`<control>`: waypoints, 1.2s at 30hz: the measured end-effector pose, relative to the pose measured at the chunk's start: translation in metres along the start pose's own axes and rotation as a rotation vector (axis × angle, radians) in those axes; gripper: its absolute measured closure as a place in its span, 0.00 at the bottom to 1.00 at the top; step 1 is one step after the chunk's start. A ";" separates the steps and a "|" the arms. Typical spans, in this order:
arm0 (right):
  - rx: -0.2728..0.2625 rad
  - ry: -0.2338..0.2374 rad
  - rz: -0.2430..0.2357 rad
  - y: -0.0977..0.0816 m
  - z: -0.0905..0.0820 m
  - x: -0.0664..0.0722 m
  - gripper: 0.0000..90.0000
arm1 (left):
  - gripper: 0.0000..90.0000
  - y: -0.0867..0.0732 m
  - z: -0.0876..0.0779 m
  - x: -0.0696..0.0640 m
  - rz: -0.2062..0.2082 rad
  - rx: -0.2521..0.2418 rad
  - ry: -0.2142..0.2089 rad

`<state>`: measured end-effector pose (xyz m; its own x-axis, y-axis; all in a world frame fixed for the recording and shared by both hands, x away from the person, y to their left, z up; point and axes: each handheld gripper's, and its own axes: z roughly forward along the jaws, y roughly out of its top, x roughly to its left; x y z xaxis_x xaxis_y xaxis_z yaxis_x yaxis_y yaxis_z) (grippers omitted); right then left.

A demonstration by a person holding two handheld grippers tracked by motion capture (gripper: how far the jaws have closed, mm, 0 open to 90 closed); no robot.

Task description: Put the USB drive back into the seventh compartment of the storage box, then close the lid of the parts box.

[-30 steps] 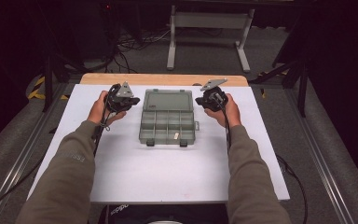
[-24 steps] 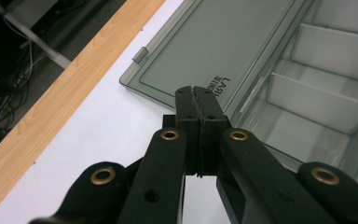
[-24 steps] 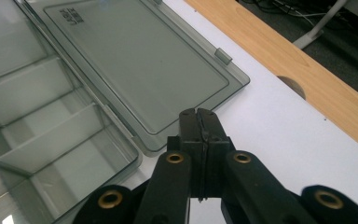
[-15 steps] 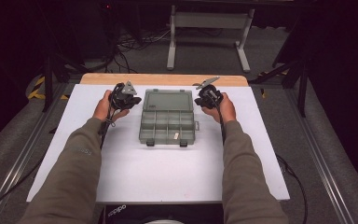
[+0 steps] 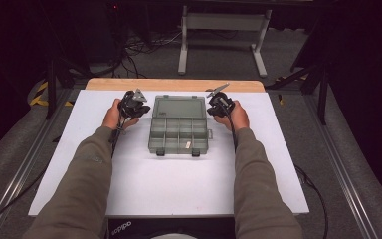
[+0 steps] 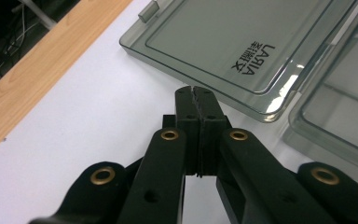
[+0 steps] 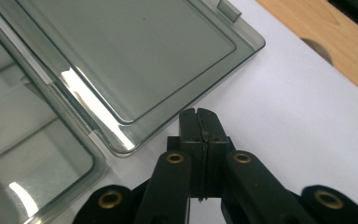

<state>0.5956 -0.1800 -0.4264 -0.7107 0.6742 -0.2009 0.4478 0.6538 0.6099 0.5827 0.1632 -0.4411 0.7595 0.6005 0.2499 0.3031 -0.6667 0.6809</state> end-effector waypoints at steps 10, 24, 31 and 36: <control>0.017 0.029 0.012 -0.005 0.015 -0.001 1.00 | 1.00 -0.004 0.017 -0.003 -0.002 0.043 -0.025; -0.002 0.057 -0.032 -0.007 0.016 -0.006 1.00 | 1.00 -0.007 0.024 0.004 -0.015 0.015 -0.056; -0.008 0.050 -0.070 -0.003 0.021 -0.008 1.00 | 1.00 -0.005 0.027 0.005 -0.012 0.009 -0.052; -0.013 0.050 -0.078 -0.001 0.022 -0.008 1.00 | 1.00 -0.002 0.029 0.005 -0.001 0.018 -0.044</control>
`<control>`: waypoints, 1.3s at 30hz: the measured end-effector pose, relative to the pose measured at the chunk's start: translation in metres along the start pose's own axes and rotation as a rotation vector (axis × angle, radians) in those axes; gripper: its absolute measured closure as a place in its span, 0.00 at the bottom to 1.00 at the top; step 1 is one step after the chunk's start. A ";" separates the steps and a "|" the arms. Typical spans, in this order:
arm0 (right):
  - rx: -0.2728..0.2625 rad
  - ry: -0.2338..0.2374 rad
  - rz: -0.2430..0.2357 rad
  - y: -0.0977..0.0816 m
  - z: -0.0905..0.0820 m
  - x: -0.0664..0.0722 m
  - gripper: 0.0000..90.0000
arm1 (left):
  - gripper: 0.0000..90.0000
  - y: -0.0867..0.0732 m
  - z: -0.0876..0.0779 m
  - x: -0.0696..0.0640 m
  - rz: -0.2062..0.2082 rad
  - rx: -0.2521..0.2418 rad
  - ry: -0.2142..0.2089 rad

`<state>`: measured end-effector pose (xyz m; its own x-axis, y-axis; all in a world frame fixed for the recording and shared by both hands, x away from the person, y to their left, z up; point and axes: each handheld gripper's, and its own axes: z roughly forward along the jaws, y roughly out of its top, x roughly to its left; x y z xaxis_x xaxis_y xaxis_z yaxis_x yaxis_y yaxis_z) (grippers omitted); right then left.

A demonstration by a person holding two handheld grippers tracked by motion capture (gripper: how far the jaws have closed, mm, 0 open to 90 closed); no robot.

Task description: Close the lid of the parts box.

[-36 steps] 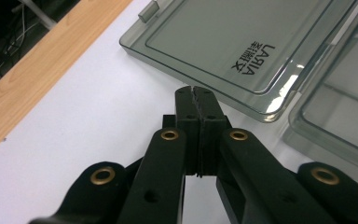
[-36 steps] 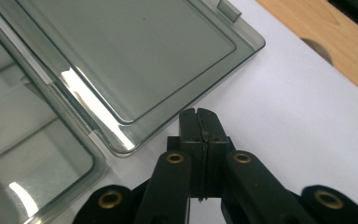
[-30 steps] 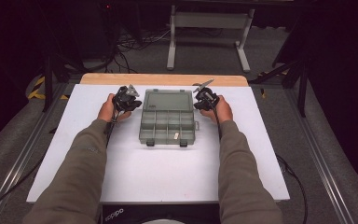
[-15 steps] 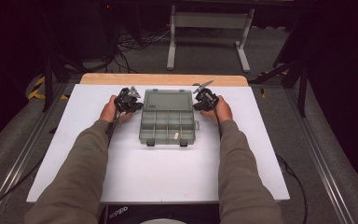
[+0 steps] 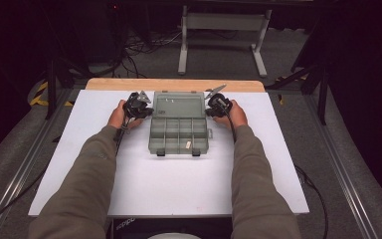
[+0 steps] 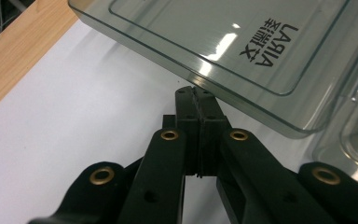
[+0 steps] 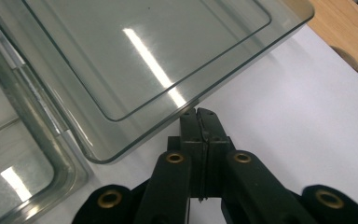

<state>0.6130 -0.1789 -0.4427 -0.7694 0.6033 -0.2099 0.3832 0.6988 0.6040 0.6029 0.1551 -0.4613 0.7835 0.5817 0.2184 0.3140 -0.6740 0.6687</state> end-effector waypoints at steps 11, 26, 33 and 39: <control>-0.064 -0.052 0.030 0.000 0.007 0.001 1.00 | 1.00 0.003 0.009 -0.001 -0.035 -0.049 0.041; -0.182 -0.145 0.083 -0.003 0.004 0.002 1.00 | 1.00 0.007 0.007 -0.002 -0.086 -0.120 0.091; -0.224 -0.172 0.091 -0.001 -0.003 0.004 1.00 | 1.00 0.011 -0.002 -0.003 -0.089 -0.147 0.117; -0.271 -0.220 0.077 0.002 -0.011 0.008 1.00 | 1.00 0.013 -0.011 -0.003 -0.102 -0.187 0.132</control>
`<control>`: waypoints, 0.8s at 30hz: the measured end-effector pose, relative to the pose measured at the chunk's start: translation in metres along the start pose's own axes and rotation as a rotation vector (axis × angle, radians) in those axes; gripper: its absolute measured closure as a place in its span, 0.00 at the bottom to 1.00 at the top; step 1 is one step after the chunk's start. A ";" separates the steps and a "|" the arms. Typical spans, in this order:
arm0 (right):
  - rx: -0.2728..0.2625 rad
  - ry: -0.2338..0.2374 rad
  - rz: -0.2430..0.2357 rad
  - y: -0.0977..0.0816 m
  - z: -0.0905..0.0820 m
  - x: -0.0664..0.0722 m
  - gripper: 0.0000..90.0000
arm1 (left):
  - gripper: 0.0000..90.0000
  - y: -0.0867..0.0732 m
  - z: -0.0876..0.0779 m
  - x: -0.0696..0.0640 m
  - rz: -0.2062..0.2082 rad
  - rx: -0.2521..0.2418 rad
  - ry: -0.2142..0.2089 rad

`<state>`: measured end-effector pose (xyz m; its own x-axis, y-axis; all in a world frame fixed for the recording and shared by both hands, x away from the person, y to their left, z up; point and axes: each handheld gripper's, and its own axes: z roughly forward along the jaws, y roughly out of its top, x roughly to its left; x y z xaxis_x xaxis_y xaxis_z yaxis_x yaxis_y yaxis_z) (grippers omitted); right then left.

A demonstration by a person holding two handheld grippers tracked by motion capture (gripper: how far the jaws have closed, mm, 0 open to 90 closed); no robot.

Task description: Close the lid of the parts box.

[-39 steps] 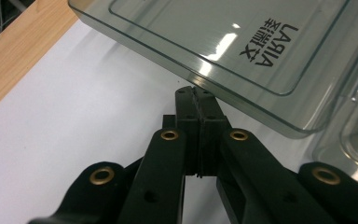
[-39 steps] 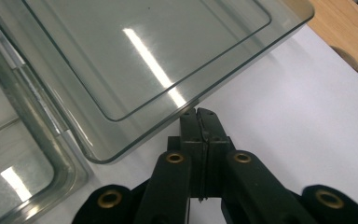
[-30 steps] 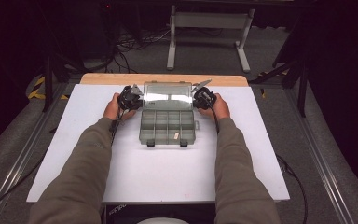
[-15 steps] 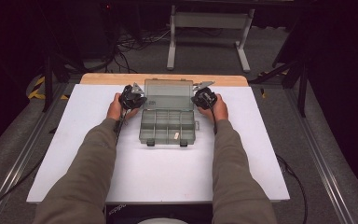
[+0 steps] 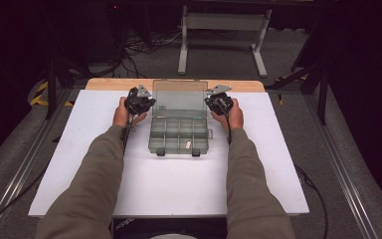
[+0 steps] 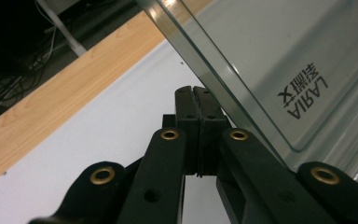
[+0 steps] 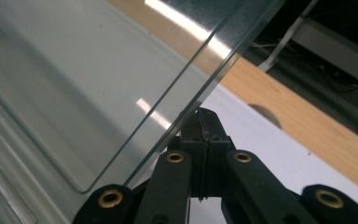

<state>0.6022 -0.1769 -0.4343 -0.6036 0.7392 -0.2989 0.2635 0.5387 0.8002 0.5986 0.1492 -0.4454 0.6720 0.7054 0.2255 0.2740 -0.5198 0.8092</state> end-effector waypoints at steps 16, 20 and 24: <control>-0.102 -0.063 -0.006 0.013 -0.024 0.002 1.00 | 1.00 0.012 -0.026 -0.002 0.014 -0.081 0.051; -0.113 -0.068 -0.009 0.014 -0.027 0.003 1.00 | 1.00 0.014 -0.030 -0.003 0.026 -0.094 0.058; -0.133 -0.067 -0.008 0.016 -0.029 0.004 1.00 | 1.00 0.017 -0.033 -0.005 0.040 -0.105 0.061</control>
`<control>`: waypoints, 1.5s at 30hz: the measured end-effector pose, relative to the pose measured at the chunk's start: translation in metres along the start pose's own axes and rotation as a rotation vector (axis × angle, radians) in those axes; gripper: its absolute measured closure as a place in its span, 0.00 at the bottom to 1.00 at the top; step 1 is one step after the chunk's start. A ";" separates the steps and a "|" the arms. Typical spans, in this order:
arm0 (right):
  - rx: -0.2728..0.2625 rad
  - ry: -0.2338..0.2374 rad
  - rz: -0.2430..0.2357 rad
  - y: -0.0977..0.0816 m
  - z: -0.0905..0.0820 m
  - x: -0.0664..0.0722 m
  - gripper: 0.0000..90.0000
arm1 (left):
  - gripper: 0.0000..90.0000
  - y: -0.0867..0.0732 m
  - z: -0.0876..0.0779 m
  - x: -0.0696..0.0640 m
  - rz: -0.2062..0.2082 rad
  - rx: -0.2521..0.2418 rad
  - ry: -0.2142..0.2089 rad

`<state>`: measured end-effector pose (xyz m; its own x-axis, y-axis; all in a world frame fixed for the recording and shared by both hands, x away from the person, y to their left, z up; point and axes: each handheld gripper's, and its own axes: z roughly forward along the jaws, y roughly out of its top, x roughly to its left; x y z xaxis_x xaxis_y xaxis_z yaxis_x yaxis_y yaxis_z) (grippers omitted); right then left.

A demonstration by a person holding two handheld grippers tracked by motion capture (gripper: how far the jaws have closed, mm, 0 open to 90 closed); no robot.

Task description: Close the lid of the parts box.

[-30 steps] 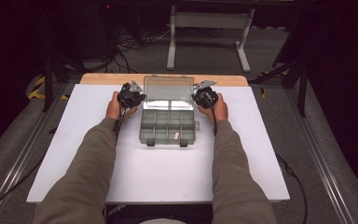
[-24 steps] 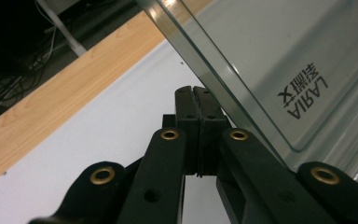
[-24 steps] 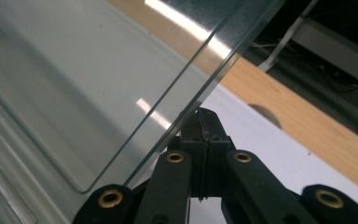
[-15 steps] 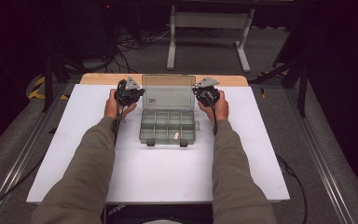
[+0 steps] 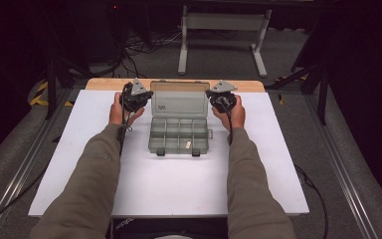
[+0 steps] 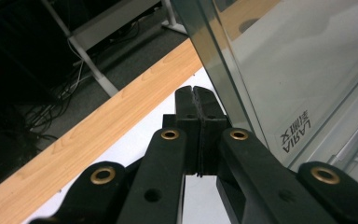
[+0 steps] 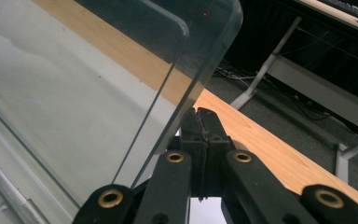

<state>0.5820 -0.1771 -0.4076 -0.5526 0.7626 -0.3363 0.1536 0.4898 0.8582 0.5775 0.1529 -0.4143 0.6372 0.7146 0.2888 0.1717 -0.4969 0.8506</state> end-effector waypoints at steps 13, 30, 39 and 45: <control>-0.027 -0.016 -0.011 0.007 -0.014 0.001 1.00 | 1.00 0.011 -0.016 0.000 0.024 -0.021 0.035; -0.049 -0.024 -0.033 0.015 -0.029 0.004 1.00 | 1.00 0.023 -0.032 -0.004 0.061 -0.034 0.050; -0.055 -0.033 -0.045 0.019 -0.039 0.005 1.00 | 1.00 0.027 -0.039 -0.006 0.067 -0.028 0.057; -0.061 -0.021 -0.043 0.020 -0.046 0.006 1.00 | 1.00 0.028 -0.044 -0.009 0.082 -0.020 0.051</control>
<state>0.5441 -0.1816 -0.3747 -0.5403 0.7506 -0.3804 0.0800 0.4959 0.8647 0.5439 0.1542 -0.3733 0.6094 0.6963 0.3791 0.1053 -0.5450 0.8318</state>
